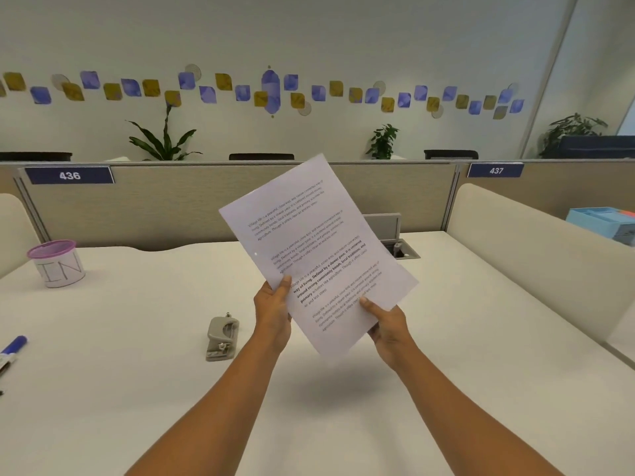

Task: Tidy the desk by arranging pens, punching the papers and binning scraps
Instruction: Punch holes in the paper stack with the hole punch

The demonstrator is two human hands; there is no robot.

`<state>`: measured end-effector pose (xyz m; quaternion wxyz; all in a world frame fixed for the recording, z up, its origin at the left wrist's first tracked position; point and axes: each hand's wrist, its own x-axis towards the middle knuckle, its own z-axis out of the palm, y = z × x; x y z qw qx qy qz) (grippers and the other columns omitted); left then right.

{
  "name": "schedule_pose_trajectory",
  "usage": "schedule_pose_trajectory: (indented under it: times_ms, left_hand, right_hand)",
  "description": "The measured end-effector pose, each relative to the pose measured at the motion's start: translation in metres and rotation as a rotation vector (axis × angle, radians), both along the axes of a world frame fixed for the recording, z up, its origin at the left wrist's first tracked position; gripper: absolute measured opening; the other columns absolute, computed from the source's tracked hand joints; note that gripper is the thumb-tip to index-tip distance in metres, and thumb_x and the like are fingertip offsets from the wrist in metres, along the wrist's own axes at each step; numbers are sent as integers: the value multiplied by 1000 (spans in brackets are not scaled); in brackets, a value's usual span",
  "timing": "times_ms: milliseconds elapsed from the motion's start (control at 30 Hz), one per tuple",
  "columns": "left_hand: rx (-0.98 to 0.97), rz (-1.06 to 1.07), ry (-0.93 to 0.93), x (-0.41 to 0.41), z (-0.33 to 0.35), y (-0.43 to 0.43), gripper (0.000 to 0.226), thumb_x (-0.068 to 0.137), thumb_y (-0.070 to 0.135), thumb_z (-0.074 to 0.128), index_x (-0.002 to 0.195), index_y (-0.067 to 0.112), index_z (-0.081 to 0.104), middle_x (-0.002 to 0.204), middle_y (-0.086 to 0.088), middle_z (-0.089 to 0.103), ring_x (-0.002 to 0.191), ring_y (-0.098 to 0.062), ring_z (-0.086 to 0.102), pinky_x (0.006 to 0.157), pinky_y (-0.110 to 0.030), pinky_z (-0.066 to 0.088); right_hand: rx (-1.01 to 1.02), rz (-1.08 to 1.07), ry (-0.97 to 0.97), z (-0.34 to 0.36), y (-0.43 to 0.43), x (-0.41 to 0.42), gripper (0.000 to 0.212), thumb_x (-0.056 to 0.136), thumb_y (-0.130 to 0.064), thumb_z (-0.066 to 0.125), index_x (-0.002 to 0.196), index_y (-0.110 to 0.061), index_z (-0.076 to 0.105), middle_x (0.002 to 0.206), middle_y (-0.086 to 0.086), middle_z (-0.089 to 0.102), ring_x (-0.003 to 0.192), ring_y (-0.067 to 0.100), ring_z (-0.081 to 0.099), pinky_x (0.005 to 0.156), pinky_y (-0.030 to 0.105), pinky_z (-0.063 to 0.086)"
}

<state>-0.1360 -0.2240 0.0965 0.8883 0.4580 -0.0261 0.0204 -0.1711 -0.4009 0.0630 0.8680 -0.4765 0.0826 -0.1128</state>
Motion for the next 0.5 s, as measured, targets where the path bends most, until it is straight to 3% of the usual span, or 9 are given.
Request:
schedule_pose_trajectory:
  times_ms: [133, 267, 400, 500]
  left_hand:
    - [20, 27, -11, 4, 4, 14, 19, 90, -2, 50, 91, 14, 62, 83, 4, 73, 77, -11, 69, 63, -20, 59]
    - [62, 69, 7, 17, 10, 44, 19, 87, -5, 55, 93, 12, 60, 93, -3, 65, 83, -16, 63, 66, -20, 59]
    - [325, 1, 66, 26, 7, 70, 30, 81, -1, 63, 110, 6, 58, 94, -7, 66, 80, -19, 64, 65, -27, 57]
    - [531, -34, 55, 29, 3, 74, 30, 78, -4, 65, 107, 3, 60, 101, -13, 67, 77, -21, 65, 67, -27, 56]
  right_hand:
    - [-86, -80, -36, 7, -8, -1, 37, 83, 5, 59, 117, -10, 54, 108, 7, 64, 97, 23, 61, 83, 35, 54]
    - [-136, -146, -60, 13, -32, -4, 28, 84, 5, 58, 108, -8, 55, 99, 6, 66, 88, 23, 63, 80, 38, 53]
    - [-239, -143, -58, 16, -47, -7, 20, 82, 0, 62, 98, -11, 60, 98, 5, 68, 87, 24, 65, 74, 37, 54]
    - [-338, -140, -53, 21, -52, -8, 15, 82, -3, 63, 90, -15, 63, 94, 3, 69, 84, 25, 65, 70, 34, 53]
